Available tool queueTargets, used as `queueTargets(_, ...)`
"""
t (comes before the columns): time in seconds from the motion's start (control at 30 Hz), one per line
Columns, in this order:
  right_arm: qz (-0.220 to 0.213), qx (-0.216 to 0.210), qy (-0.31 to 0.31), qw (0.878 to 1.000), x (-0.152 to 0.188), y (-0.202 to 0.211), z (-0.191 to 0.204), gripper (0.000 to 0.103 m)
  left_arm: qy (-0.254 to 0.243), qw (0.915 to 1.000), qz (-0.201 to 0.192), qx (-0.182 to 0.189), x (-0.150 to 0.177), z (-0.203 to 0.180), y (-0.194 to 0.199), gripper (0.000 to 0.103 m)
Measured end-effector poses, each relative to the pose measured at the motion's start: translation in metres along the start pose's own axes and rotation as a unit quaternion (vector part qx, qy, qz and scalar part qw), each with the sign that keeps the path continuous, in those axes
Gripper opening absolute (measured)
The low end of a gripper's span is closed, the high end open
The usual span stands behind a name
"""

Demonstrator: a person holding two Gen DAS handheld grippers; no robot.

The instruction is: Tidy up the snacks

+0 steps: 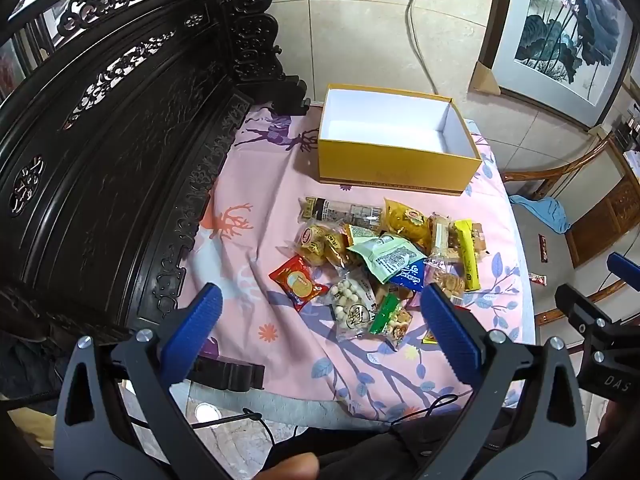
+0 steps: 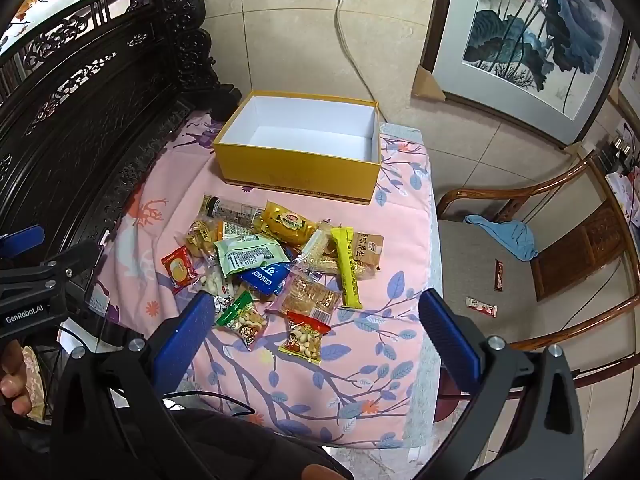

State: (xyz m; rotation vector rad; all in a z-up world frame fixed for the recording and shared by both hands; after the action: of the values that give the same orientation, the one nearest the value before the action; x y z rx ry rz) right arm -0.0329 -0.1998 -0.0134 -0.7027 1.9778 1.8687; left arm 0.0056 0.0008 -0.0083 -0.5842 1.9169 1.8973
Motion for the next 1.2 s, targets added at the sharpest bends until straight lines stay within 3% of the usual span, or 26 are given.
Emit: queueTargets(1.2,0.001,-0.003,-0.002,1.0,-0.0001,0.0004,-0.0003,0.102,0.0,1.0,0.001,0.0,0.0054,0.0007,-0.0002,0.101)
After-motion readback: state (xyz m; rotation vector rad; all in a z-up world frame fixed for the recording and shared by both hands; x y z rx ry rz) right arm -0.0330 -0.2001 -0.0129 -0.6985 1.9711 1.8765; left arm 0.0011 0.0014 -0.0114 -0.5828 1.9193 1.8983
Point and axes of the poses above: each gripper's, at about its wrist camera, not at the fingertips, and y roughly against the way its jaws point, z to its left, x to its underside, the point moved 1 cm from there along -y, roughly the way its jaws point, and after that the axes turned 6 degrees about y, right-handed, at the moved point
